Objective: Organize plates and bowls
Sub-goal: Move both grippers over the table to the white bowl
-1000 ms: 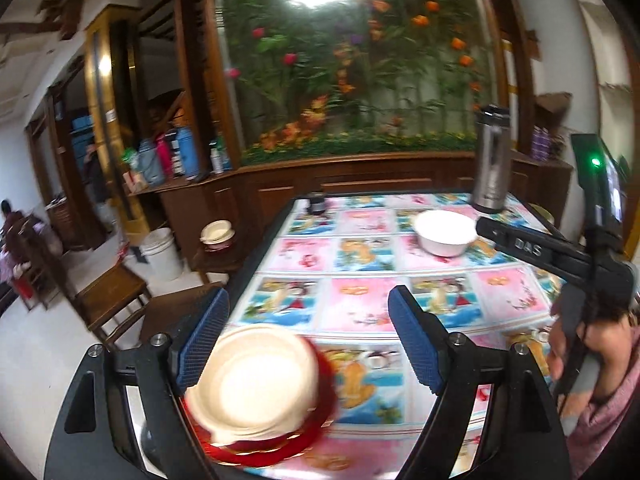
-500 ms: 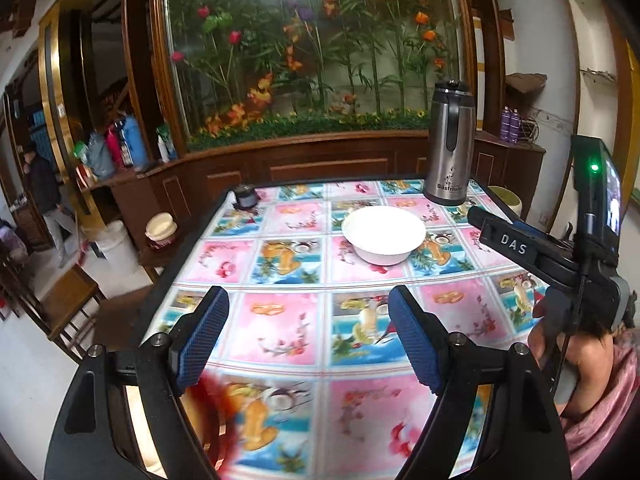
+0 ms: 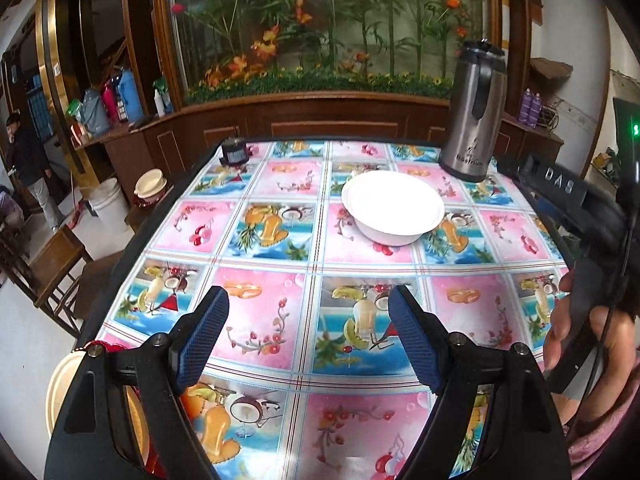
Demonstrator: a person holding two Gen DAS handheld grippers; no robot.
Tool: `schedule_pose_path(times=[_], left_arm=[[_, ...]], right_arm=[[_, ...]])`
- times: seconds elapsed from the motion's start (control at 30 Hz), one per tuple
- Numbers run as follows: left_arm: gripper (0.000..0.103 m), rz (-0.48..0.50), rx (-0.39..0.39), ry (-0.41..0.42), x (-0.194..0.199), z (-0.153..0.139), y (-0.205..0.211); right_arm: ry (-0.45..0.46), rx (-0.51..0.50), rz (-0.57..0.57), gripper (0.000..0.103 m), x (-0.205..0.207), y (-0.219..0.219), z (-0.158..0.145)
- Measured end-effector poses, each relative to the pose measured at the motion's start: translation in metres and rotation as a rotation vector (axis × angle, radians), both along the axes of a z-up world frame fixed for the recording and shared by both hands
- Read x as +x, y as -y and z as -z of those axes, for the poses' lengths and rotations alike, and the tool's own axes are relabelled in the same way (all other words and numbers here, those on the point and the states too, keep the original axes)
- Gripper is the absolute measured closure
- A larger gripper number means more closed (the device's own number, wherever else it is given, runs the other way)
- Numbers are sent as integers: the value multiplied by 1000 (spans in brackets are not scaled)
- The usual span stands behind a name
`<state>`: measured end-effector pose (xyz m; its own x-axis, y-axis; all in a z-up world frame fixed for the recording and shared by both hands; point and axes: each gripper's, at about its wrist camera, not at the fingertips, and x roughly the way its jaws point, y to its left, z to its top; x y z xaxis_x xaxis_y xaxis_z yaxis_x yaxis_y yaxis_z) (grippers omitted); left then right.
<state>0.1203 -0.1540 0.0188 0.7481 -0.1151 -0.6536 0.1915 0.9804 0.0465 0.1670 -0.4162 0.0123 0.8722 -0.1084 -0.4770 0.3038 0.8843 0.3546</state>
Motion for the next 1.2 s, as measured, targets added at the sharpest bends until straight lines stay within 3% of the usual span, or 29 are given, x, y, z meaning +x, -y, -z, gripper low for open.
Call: schedule_pose_path(times=[0.47, 0.67, 0.83, 0.97, 1.1, 1.2], left_arm=[[21, -47, 32, -88, 32, 39, 8], [21, -121, -7, -117, 59, 40, 1], [21, -171, -22, -119, 87, 33, 9], [21, -226, -83, -123, 112, 30, 13], [21, -270, -82, -104, 134, 33, 26], [21, -275, -39, -98, 148, 41, 40]], right_arm=[[-28, 34, 64, 25, 14, 31, 35], [-32, 78, 77, 25, 11, 54, 41], [-7, 125, 68, 25, 6, 64, 38], [0, 163, 21, 25, 14, 60, 44], [-17, 191, -12, 25, 29, 55, 59], [-50, 209, -30, 25, 41, 52, 73]])
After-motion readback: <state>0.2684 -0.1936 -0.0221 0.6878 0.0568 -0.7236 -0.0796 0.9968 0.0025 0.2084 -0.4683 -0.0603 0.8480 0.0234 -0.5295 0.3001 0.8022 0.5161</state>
